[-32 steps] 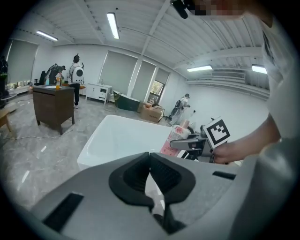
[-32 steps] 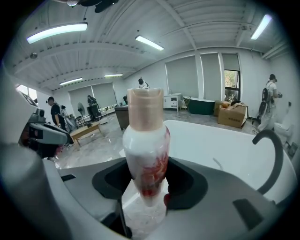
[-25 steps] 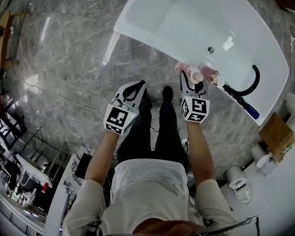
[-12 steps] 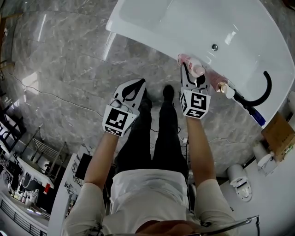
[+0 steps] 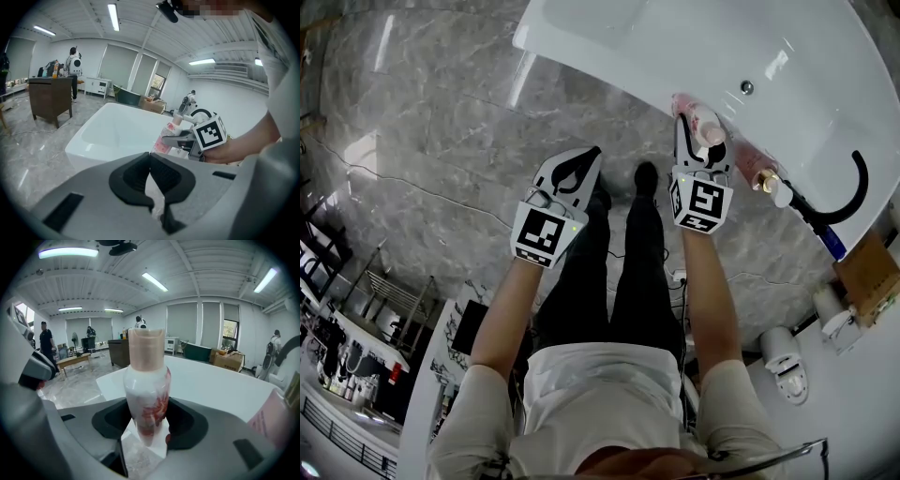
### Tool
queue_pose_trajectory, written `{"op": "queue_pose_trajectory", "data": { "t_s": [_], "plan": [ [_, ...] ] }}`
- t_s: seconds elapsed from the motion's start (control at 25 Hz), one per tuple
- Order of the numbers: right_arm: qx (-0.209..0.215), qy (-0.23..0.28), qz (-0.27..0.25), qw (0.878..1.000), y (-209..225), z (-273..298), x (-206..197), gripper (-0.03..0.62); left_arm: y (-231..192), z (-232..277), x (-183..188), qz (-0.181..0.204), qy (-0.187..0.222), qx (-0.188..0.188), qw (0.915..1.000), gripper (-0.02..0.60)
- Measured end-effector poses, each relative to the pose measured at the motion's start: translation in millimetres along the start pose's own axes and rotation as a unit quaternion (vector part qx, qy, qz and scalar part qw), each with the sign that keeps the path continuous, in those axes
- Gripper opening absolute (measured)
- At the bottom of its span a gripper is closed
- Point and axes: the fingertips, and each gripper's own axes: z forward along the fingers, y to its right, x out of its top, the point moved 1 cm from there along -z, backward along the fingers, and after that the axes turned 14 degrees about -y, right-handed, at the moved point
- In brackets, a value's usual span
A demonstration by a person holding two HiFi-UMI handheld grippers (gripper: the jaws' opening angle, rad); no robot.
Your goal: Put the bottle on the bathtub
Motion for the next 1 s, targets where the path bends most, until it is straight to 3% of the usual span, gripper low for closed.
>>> {"op": "queue_pose_trajectory", "data": {
  "t_s": [0.24, 0.52, 1.0],
  "plan": [
    [-0.009, -0.004, -0.011, 1.000, -1.3, -1.1, -4.0, 0.245, -2.8, -2.6, 0.1, -0.002, 0.000, 0.002, 1.0000, 0.008],
    [0.006, -0.021, 0.006, 1.000, 0.3, -3.1, -11.2, 0.299, 3.5, -3.6, 1.4, 0.005, -0.003, -0.002, 1.0000, 0.008],
    [-0.011, -0.052, 0.037, 0.998, -28.3, -68.0, -22.5, 0.299, 19.7, -57.4, 9.0, 0.025, 0.000, -0.004, 0.9997, 0.008]
  ]
}}
